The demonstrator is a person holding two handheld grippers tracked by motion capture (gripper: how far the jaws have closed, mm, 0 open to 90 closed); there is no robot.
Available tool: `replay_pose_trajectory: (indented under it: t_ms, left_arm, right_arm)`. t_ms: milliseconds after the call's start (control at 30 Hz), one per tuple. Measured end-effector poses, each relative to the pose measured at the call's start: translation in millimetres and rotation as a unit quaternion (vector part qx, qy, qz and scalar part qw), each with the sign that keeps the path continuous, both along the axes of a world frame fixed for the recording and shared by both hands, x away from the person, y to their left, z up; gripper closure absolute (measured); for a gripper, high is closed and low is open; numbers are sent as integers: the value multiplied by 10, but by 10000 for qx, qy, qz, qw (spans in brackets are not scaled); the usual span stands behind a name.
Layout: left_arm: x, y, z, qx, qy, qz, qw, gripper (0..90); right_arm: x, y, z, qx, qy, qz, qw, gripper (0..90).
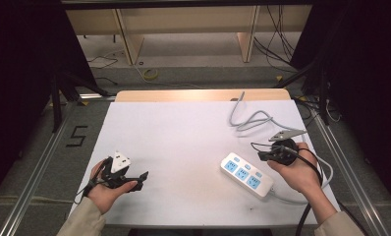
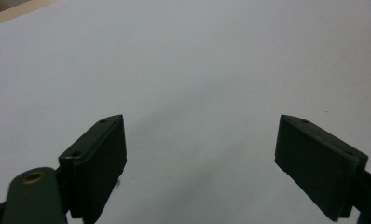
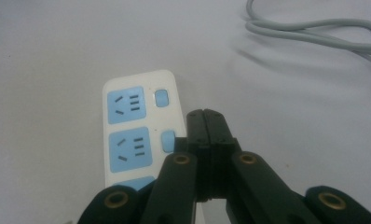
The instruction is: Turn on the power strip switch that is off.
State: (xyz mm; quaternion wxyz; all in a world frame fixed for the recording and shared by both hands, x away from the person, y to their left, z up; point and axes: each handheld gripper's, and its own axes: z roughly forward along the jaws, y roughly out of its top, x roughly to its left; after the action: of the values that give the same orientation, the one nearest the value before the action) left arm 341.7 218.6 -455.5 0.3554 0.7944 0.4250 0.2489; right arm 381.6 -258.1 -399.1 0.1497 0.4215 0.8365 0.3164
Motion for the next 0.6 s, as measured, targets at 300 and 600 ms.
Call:
replay_pose_trajectory:
  t_ms: [300, 600]
  left_arm:
    - [-1, -5, -2, 7, 12, -5, 10000, 163]
    - [-1, -9, -3, 27, 9, -18, 10000, 164]
  right_arm:
    - [35, 53, 0, -77, 90, 82, 9999, 900]
    - [75, 114, -9, -146, 184, 141, 9996, 900]
